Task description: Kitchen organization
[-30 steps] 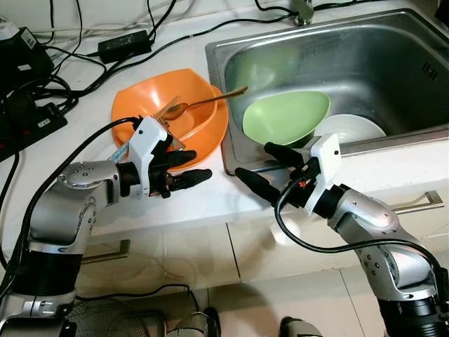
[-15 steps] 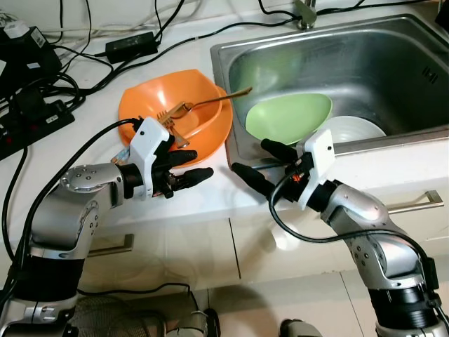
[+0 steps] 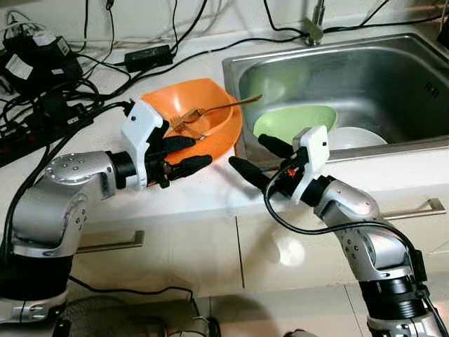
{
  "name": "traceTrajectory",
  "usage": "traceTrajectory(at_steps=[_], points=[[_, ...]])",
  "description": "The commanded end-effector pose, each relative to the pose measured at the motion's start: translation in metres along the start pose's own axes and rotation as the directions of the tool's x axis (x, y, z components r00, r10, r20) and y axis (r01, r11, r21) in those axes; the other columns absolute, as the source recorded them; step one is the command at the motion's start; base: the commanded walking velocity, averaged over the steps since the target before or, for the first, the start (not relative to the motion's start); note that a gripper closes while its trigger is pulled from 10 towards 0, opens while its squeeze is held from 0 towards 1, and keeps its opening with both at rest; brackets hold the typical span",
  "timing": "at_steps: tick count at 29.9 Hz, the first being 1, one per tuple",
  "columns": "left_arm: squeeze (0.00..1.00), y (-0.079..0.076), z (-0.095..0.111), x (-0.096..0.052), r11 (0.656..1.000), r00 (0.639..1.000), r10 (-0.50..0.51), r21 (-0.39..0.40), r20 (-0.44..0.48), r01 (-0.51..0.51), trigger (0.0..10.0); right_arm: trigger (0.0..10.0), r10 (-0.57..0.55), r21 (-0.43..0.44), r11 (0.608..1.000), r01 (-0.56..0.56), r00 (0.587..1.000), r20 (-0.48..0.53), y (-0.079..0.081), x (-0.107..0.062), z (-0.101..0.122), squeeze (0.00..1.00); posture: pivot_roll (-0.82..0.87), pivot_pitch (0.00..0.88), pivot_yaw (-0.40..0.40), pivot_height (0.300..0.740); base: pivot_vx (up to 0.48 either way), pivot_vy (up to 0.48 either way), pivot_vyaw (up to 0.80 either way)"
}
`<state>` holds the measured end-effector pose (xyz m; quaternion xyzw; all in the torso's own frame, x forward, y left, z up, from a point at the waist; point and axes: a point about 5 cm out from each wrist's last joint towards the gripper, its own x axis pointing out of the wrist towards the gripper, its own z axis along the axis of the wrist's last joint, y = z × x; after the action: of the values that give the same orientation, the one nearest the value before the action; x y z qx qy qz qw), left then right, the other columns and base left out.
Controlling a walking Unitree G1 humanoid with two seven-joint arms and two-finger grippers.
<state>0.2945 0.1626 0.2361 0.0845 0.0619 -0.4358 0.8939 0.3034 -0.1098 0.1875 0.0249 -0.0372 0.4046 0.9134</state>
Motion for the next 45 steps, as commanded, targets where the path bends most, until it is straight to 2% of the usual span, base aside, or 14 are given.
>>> traceTrajectory(at_steps=[1, 9, 12, 14, 16, 17, 19, 24, 32, 36, 37, 39, 41, 45], points=[[0.0, 0.001, 0.008, -0.007, 1.0, 1.0, 0.009, -0.01, 0.027, -0.009, 10.0, 10.0, 0.001, -0.009, 1.0, -0.001, 1.0, 0.002, 0.0, 0.004, 0.0, 0.0, -0.01, 0.051, 0.137, 0.74, 0.0, 0.0, 0.0], [0.0, -0.005, 0.014, -0.014, 1.0, 0.999, -0.009, -0.018, 0.05, 0.01, 10.0, 10.0, 0.003, -0.021, 1.0, -0.003, 1.0, 0.011, -0.004, 0.008, 0.002, 0.0, -0.01, 0.031, 0.124, 0.74, 0.0, 0.0, 0.0], [0.0, 0.0, 0.023, -0.014, 0.995, 0.987, 0.093, 0.022, 0.128, -0.097, 10.0, 10.0, -0.002, -0.024, 1.0, 0.002, 1.0, 0.015, -0.005, 0.009, 0.002, 0.0, 0.0, 0.025, 0.119, 0.74, 0.0, 0.0, 0.0], [0.0, 0.01, 0.031, -0.01, 0.96, 0.927, 0.277, -0.031, 0.252, -0.278, 10.0, 10.0, -0.006, -0.024, 1.0, 0.007, 1.0, 0.017, -0.007, 0.011, 0.001, 0.0, 0.01, 0.019, 0.113, 0.74, 0.0, 0.0, 0.0], [0.0, 0.011, 0.031, -0.009, 0.927, 0.875, 0.372, -0.069, 0.309, -0.369, 10.0, 10.0, -0.009, -0.025, 1.0, 0.01, 1.0, 0.018, -0.007, 0.012, 0.001, 0.0, 0.01, 0.015, 0.108, 0.74, 0.0, 0.0, 0.0], [0.0, 0.011, 0.031, -0.009, 0.927, 0.875, 0.372, -0.069, 0.309, -0.369, 10.0, 10.0, -0.009, -0.025, 1.0, 0.01, 1.0, 0.018, -0.007, 0.012, 0.001, 0.0, 0.01, 0.015, 0.108, 0.74, 0.0, 0.0, 0.0], [0.0, 0.003, 0.023, -0.009, 0.878, 0.806, 0.467, -0.088, 0.362, -0.47, 10.0, 10.0, -0.01, -0.026, 1.0, 0.011, 1.0, 0.019, -0.008, 0.013, 0.0, 0.0, 0.02, 0.009, 0.098, 0.74, 0.0, 0.0, 0.0], [0.0, -0.009, 0.004, -0.008, 0.834, 0.757, 0.542, -0.125, 0.366, -0.537, 10.0, 10.0, -0.017, -0.027, 0.999, 0.018, 1.0, 0.022, -0.009, 0.013, -0.001, 0.0, 0.02, 0.006, 0.093, 0.74, 0.0, 0.0, 0.0], [0.0, -0.018, -0.027, -0.005, 0.732, 0.668, 0.659, -0.093, 0.346, -0.674, 10.0, 10.0, -0.072, -0.041, 0.996, 0.074, 0.997, 0.04, -0.013, 0.017, 0.0, 0.0, 0.01, 0.0, 0.093, 0.74, 0.0, 0.0, 0.0], [0.0, -0.018, -0.039, -0.004, 0.686, 0.625, 0.716, -0.148, 0.311, -0.712, 10.0, 10.0, -0.101, -0.042, 0.994, 0.103, 0.994, 0.044, -0.015, 0.017, 0.0, 0.0, 0.01, 0.0, 0.095, 0.74, 0.0, 0.0, 0.0], [0.0, -0.016, -0.046, -0.003, 0.651, 0.592, 0.752, -0.184, 0.29, -0.737, 10.0, 10.0, -0.108, -0.039, 0.993, 0.11, 0.993, 0.047, -0.016, 0.017, 0.0, 0.0, 0.01, 0.0, 0.094, 0.74, 0.0, 0.0, 0.0], [0.0, -0.015, -0.049, -0.002, 0.634, 0.577, 0.768, -0.198, 0.279, -0.747, 10.0, 10.0, -0.106, -0.036, 0.993, 0.108, 0.993, 0.048, -0.015, 0.018, 0.0, 0.0, 0.01, 0.0, 0.094, 0.74, 0.0, 0.0, 0.0], [0.0, -0.009, -0.059, -0.001, 0.594, 0.549, 0.804, -0.261, 0.228, -0.761, 10.0, 10.0, -0.058, -0.036, 0.998, 0.059, 0.998, 0.036, -0.01, 0.018, -0.002, 0.0, 0.01, 0.0, 0.095, 0.74, 0.0, 0.0, 0.0], [0.0, -0.005, -0.067, 0.003, 0.591, 0.571, 0.802, -0.365, 0.173, -0.719, 10.0, 10.0, -0.005, -0.044, 0.999, 0.006, 1.0, 0.02, -0.006, 0.017, -0.002, 0.0, 0.0, 0.0, 0.099, 0.74, 0.0, 0.0, 0.0]])
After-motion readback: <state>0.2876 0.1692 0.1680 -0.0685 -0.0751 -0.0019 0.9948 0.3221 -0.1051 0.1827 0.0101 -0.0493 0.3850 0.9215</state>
